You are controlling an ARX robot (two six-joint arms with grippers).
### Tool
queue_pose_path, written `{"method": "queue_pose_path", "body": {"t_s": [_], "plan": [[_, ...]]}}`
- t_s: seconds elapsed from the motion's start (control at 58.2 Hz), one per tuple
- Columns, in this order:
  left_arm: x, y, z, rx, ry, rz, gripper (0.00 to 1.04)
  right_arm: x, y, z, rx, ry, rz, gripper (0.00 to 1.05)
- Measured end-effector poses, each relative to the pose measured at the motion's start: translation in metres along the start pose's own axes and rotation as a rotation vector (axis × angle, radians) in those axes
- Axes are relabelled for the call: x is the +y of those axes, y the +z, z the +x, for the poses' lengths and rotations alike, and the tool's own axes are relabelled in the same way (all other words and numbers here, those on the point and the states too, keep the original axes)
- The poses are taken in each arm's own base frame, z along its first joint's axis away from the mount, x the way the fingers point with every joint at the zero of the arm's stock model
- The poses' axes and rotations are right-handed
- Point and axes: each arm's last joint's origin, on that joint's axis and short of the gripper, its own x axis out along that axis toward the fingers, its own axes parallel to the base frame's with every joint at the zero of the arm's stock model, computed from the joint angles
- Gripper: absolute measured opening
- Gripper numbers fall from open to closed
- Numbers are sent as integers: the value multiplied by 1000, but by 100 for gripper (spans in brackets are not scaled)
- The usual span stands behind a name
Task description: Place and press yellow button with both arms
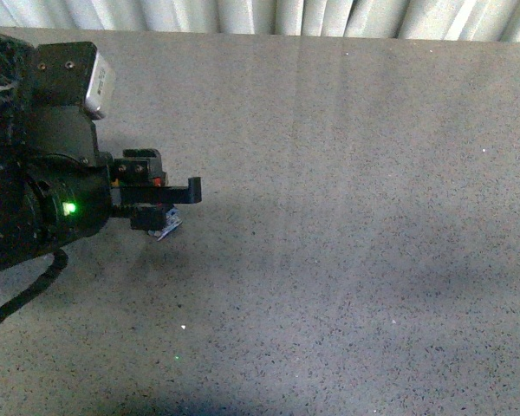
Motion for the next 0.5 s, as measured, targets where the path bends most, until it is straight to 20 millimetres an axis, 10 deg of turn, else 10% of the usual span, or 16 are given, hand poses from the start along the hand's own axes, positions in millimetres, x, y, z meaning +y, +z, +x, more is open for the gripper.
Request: {"method": "queue_pose_path", "body": {"t_s": [0.189,0.498], "plan": [[-6,-4,3,-8,1,4,34,0,0,0,0,0,0,96],[-7,27,-20,-73,-85,-15,91,0,0,0,0,0,0,96]]}}
